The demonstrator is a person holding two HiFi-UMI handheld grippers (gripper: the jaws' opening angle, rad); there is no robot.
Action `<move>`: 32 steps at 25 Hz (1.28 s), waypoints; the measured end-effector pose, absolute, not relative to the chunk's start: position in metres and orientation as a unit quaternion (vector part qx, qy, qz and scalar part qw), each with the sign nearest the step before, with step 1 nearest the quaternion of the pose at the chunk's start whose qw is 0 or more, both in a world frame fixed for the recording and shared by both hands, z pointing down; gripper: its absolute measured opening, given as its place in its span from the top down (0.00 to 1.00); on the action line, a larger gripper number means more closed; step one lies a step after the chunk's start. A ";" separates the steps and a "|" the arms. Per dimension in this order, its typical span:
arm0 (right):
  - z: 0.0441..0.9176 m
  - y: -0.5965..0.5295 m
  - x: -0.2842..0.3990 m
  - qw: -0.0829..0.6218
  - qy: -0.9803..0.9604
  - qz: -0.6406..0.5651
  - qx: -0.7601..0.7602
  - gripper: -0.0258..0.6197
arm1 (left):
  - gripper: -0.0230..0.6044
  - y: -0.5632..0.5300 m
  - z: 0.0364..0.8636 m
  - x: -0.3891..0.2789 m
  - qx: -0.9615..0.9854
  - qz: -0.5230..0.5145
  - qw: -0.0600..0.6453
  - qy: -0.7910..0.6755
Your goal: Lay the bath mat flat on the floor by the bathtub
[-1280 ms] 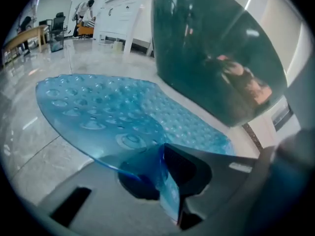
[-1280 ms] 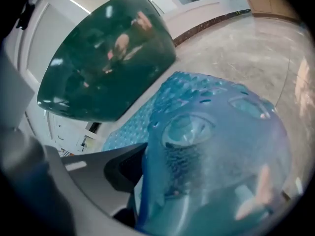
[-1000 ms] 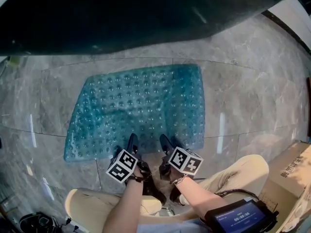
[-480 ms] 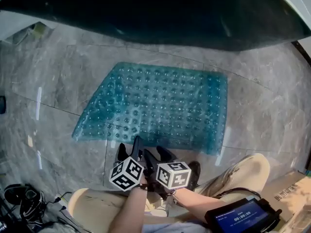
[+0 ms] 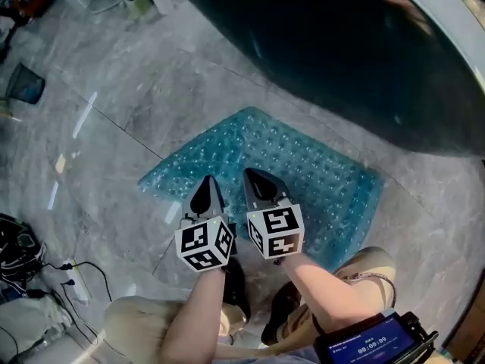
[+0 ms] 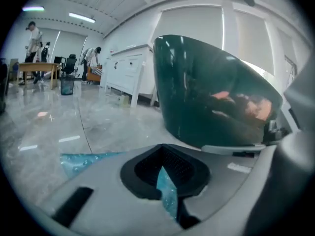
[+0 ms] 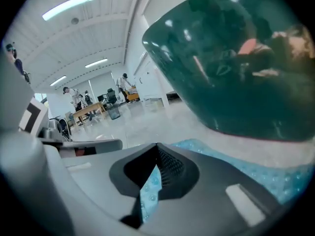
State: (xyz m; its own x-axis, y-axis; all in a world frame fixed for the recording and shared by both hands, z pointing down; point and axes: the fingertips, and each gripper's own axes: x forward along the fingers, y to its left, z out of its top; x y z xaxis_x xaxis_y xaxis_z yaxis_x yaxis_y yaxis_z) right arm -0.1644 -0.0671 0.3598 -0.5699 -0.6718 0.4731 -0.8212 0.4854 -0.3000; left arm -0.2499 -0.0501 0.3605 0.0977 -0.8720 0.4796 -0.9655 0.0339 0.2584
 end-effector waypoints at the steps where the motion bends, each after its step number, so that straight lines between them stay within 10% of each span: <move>1: 0.352 -0.072 -0.169 0.142 -0.854 0.250 0.434 0.95 | 0.95 -0.053 0.354 -0.251 0.688 0.087 0.262 -0.672; 14: 0.341 -0.081 -0.214 0.128 -0.881 0.223 0.397 0.95 | 0.94 -0.082 0.364 -0.312 0.711 0.113 0.221 -0.658; 22: 0.373 -0.073 -0.231 0.145 -0.886 0.228 0.378 0.95 | 0.52 -0.107 0.429 -0.349 0.801 0.191 0.235 -0.516; 32: 0.377 -0.073 -0.241 0.140 -0.888 0.243 0.365 0.95 | 0.46 -0.119 0.503 -0.390 0.813 0.233 0.338 -0.413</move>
